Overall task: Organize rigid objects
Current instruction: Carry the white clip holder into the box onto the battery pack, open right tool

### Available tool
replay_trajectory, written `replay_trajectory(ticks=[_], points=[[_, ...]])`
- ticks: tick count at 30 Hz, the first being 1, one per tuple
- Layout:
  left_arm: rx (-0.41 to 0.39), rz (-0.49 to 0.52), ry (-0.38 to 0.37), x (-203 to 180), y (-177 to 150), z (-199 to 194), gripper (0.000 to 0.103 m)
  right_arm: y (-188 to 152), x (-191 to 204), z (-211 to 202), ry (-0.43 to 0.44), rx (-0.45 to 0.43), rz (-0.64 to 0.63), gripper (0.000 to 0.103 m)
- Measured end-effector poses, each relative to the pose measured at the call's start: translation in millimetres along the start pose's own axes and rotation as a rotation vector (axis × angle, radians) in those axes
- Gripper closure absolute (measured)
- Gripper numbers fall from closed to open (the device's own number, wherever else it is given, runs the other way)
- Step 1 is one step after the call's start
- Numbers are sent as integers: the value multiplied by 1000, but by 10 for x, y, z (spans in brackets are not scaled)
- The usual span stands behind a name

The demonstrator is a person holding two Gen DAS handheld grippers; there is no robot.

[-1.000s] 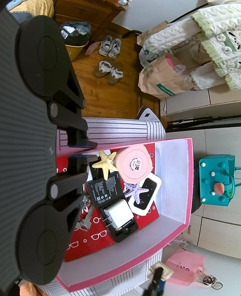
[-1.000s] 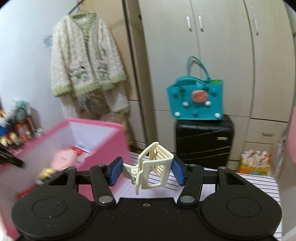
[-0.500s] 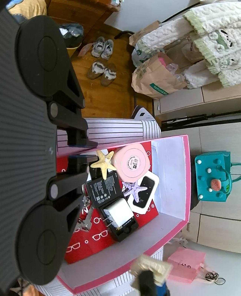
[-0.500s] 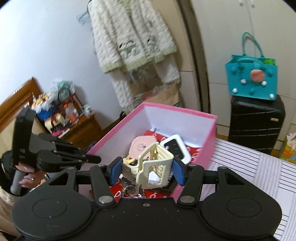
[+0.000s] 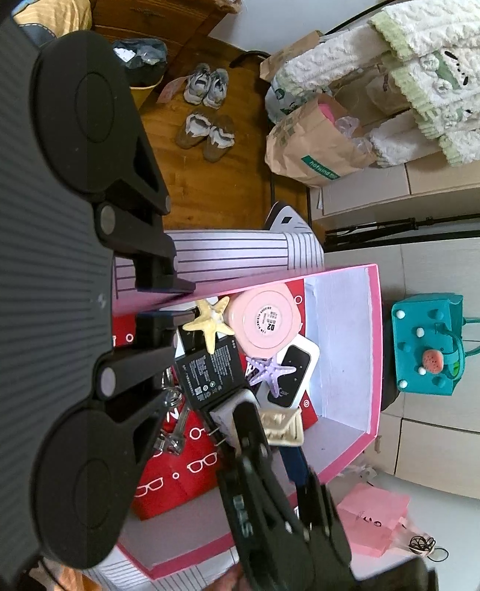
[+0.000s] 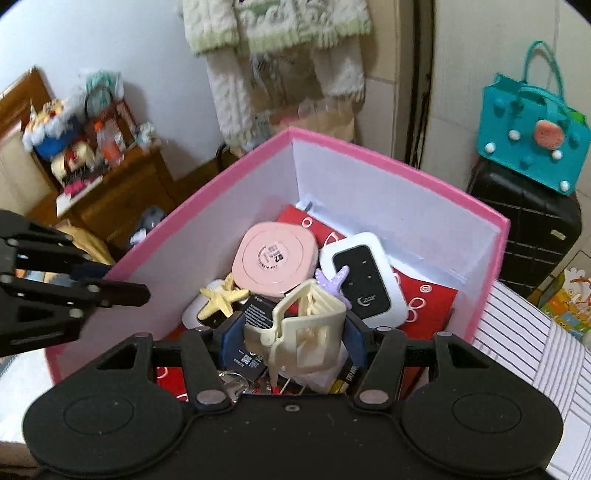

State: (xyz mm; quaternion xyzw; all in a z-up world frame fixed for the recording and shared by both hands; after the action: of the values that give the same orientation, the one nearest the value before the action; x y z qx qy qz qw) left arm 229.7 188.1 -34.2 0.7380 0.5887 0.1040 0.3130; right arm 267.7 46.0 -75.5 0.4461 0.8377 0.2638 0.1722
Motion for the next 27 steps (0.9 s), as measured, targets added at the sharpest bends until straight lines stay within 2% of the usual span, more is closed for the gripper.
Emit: replay_trajectory(ticks=[12, 19, 27], points=[[55, 14, -7, -49, -61, -17, 94, 120, 30, 158, -44, 17, 13, 38], [82, 19, -17, -90, -177, -107, 94, 38, -30, -56, -41, -22, 59, 33], [100, 17, -17, -135, -264, -190, 94, -166, -96, -413, -50, -76, 83, 31]])
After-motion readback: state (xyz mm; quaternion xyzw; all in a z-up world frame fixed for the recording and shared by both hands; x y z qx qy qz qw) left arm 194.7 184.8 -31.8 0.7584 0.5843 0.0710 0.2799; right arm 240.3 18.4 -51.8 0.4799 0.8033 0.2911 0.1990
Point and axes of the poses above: each gripper's, at about its wrist camera, not at the fingertips, and z roughly the way its jaws point, x to its left, y to its top, the point moved 5 cm from there along z, roughly the way its jaws point, and after that the axes turned 14 degrees about -y, right-handed, at the moved point
